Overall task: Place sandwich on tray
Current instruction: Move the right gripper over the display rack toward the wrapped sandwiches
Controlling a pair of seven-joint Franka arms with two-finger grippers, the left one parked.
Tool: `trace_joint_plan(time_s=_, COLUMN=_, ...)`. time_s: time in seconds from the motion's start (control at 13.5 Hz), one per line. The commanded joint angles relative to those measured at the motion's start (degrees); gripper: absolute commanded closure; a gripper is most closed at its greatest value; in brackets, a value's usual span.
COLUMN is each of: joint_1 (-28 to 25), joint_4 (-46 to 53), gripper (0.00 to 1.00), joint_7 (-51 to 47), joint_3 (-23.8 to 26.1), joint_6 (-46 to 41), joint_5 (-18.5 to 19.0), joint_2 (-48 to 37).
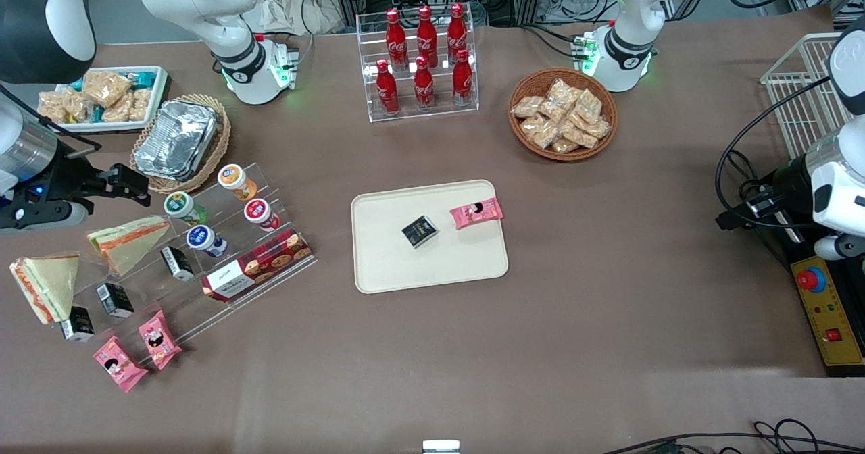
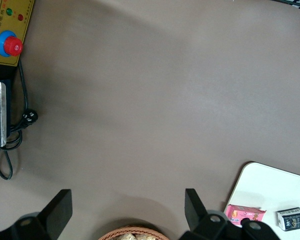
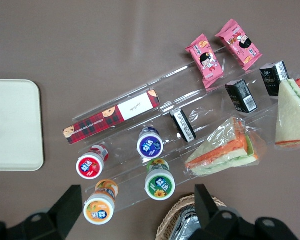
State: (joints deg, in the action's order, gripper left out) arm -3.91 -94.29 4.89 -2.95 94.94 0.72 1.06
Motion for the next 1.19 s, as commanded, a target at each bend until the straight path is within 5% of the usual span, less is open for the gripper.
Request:
trace_joint_plan(time_s=0.0, joint_1=0.22, joint_4=1.22, gripper=0.0, joint_7=0.12, joint_3=0.14, joint_6=-0.37, joint_5=0.77, joint_2=0.7)
trace_joint_plan(time_s=0.37, joint_1=0.22, joint_4=3.93, gripper=0.0, joint_7=2.65, joint_3=-1.7, joint_6=-0.46, joint_5=0.86, joint_2=2.54)
trace_joint_plan(time_s=1.11, joint_1=0.31, joint_4=10.27, gripper=0.0, joint_7=23.3, joint_3=-14.26, joint_6=1.64, joint_5=0.33, joint_2=9.13)
